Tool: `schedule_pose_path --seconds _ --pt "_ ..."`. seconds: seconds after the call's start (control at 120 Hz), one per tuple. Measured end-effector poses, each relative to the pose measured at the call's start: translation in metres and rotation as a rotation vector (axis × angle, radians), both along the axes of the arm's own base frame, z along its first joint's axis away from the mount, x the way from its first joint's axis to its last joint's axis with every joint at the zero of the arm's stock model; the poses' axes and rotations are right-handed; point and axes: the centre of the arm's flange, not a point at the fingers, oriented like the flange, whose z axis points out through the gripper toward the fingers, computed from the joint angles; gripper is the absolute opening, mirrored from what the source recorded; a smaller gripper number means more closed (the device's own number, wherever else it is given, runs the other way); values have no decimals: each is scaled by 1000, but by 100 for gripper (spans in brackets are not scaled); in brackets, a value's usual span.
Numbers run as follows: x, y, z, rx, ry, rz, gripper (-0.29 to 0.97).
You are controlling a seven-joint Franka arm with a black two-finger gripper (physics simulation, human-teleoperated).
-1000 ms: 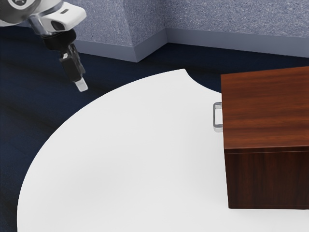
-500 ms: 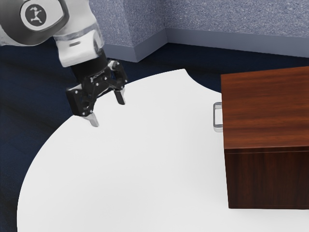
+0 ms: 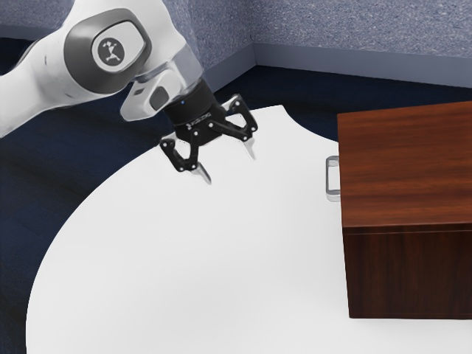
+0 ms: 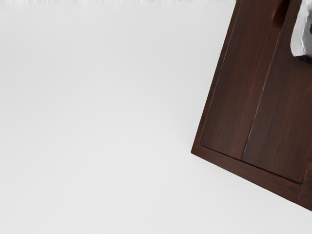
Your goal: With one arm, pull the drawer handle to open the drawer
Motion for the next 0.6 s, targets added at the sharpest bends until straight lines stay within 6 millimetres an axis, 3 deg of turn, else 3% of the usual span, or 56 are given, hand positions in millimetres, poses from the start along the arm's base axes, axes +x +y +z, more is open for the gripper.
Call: schedule_pose_path --seconds 0.067,0.158,0.208,0.358,0.6 --pt "19 -9 -4 -2 -51 -84 52" --pt "41 -48 -6 2 -113 -228 44" --pt "50 -58 -8 -1 -140 -278 41" --pt "69 -48 -26 -39 -170 -340 36" --pt "98 -50 -50 -103 -212 -370 33"
